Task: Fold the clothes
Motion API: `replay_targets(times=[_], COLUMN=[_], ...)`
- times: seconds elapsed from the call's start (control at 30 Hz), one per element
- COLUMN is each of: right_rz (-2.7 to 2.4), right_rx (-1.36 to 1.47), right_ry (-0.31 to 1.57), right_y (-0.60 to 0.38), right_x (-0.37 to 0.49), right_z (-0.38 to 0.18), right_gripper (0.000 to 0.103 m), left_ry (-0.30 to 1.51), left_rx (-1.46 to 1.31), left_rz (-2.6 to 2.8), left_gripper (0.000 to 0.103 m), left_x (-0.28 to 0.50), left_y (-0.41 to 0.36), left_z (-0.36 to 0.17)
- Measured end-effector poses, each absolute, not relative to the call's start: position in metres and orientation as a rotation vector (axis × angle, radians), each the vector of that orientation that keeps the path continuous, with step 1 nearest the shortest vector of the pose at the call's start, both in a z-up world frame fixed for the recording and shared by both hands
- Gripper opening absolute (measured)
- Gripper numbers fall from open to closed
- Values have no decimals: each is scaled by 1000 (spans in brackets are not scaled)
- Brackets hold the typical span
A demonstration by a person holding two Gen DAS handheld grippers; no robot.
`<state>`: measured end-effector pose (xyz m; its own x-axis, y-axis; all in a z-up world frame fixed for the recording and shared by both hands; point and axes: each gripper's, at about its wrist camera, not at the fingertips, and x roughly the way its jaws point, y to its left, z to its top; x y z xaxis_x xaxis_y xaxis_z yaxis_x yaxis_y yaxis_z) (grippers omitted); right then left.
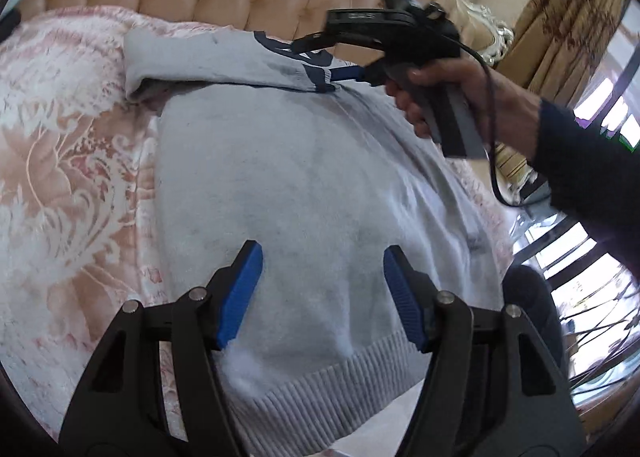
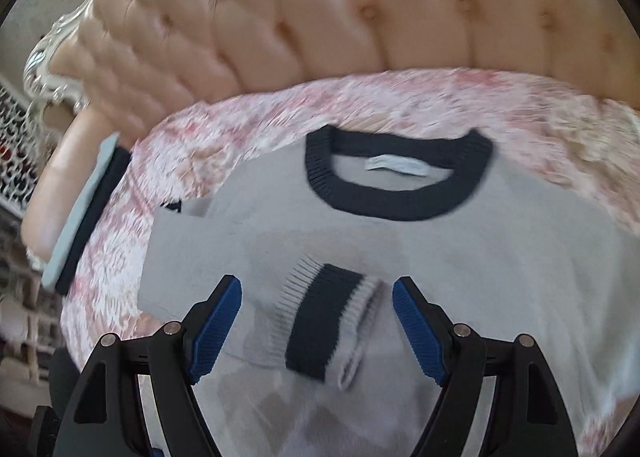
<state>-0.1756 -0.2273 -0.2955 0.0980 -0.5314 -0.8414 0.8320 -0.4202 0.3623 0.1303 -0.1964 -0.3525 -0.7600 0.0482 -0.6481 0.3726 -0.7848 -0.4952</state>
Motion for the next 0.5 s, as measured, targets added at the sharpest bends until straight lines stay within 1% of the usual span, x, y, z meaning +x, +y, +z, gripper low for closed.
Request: replay_targets(times=[0.03,0.07,0.1,0.13,0.17,0.23,0.3,0.5], right_rz=[-1555,-1535,-1516,-1511,-1508,-1493,-1485,-1409], right_rx=[1271,1274,1277,1270,1261,1244,1235,1228], right_ry=[351,360,369,394,421,431,431,145], right_y=[-230,-233,-236,-236,-237,-233,-229,-202], right_x=[-176,-176,-176,-175,-173,-171,-169,-182], right_z=[-297,-299,-301,-299,-297,-294,-290,-274], right_gripper=[80,71,56,33,16,8,6,5], left_ry=[933,936,943,948,951,954,969,1093], left_rx=[988,983,977,974,971,969,970,960], left_rz=[-2620,-2615,-2612,-2612,-2612,-2614,-2607,-2528], left_gripper=[65,65,66,66,66,66,66,66], left_x=[131,131,132,132,133,137,137,143], left_y=[-196,-196,-196,-195,-196,-196,-198,-209], left_z=[-353,-353,-354,-354,-354,-354,-354,-349])
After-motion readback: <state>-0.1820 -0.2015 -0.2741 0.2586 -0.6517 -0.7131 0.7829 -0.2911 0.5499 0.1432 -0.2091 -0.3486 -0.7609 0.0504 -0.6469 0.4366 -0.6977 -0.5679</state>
